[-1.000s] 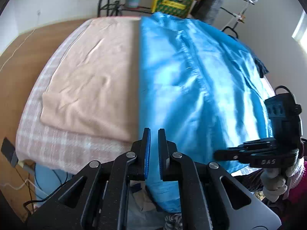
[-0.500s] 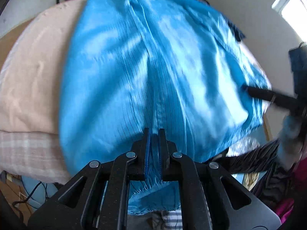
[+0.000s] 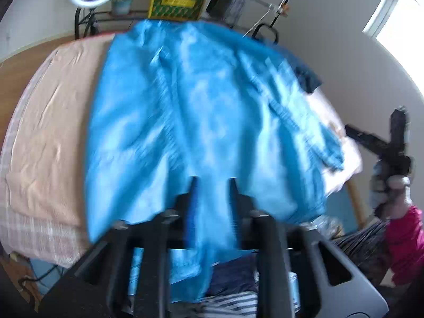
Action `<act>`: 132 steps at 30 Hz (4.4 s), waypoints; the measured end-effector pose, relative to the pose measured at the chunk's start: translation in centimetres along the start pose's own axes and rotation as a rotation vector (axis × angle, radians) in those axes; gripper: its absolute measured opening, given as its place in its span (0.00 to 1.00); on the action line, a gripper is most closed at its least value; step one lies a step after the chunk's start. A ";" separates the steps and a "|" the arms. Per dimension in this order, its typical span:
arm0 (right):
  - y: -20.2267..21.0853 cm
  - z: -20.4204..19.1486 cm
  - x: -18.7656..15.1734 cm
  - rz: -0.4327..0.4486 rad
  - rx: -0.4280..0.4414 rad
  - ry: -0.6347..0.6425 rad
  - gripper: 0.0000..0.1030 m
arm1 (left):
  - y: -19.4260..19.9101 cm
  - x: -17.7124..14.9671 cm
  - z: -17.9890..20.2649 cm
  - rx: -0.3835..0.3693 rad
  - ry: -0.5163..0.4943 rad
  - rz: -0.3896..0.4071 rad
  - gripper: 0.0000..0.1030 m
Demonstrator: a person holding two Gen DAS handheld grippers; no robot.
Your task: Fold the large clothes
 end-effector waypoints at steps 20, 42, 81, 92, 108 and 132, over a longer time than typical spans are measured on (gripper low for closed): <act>-4.7 14.8 -0.4 -0.175 -0.050 -0.315 0.48 | -7.8 4.7 5.2 -0.102 -0.148 -0.039 0.44; 2.8 -4.8 1.5 0.137 -0.074 0.269 0.01 | -4.7 6.4 2.0 -0.087 -0.045 0.063 0.44; -4.2 -7.3 -1.4 -0.138 0.311 0.183 0.25 | -15.6 4.8 2.7 -0.221 0.178 -0.172 0.00; -11.7 -3.7 6.2 -0.193 0.289 0.027 0.34 | -9.2 -2.6 0.5 -0.196 0.239 -0.141 0.00; -24.0 -1.7 13.6 -0.270 0.270 -0.106 0.01 | -10.1 -2.3 -1.1 -0.256 0.311 -0.181 0.00; -8.5 1.6 14.2 -0.159 0.448 -0.084 0.19 | -10.4 -3.6 0.7 -0.205 0.246 -0.237 0.30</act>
Point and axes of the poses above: each gripper's, at about its wrist camera, not at the fingertips, and y roughly against the way its jaws point, z to its right, x to its top, the point moved 2 cm from there along -y, roughly the way its jaws point, and after that the axes turned 3 degrees about -z, right-handed, at the moved point
